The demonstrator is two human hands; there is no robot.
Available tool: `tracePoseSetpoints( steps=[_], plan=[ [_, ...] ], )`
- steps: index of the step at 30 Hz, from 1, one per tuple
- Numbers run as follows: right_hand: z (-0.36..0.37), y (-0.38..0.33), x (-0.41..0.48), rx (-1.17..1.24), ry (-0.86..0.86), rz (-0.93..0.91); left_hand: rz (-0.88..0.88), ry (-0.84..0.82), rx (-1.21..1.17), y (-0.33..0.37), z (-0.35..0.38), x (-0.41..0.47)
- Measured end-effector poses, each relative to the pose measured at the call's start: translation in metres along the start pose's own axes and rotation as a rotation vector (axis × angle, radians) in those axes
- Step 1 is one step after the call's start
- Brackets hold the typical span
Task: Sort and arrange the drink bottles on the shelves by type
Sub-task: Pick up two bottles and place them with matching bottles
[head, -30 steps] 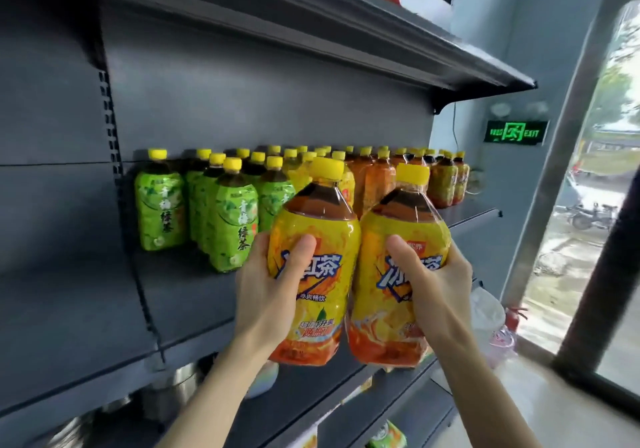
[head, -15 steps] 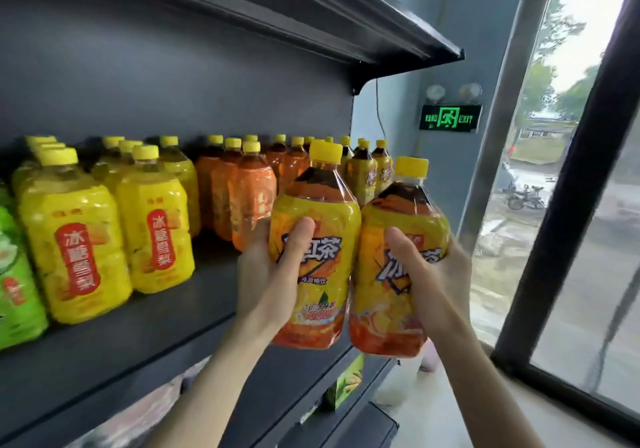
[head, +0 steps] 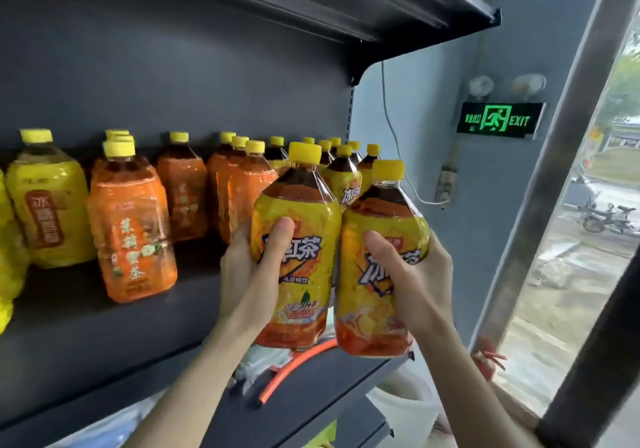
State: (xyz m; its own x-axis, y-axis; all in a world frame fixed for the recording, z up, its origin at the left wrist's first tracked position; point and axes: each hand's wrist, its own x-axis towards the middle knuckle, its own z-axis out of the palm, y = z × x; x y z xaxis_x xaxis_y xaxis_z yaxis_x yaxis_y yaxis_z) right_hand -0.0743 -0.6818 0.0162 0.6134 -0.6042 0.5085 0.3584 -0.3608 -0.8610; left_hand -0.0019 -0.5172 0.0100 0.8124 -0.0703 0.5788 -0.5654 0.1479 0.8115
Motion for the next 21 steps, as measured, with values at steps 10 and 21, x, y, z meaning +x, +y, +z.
tracePoseSetpoints(
  steps=[10,21],
  plan=[
    [-0.018,0.070,0.130,0.068,-0.157,0.016,0.006,0.151,0.000,-0.057,0.105,0.062],
    [-0.028,0.126,0.196,0.245,-0.427,0.039,-0.014,0.439,0.223,-0.078,0.169,0.060]
  ],
)
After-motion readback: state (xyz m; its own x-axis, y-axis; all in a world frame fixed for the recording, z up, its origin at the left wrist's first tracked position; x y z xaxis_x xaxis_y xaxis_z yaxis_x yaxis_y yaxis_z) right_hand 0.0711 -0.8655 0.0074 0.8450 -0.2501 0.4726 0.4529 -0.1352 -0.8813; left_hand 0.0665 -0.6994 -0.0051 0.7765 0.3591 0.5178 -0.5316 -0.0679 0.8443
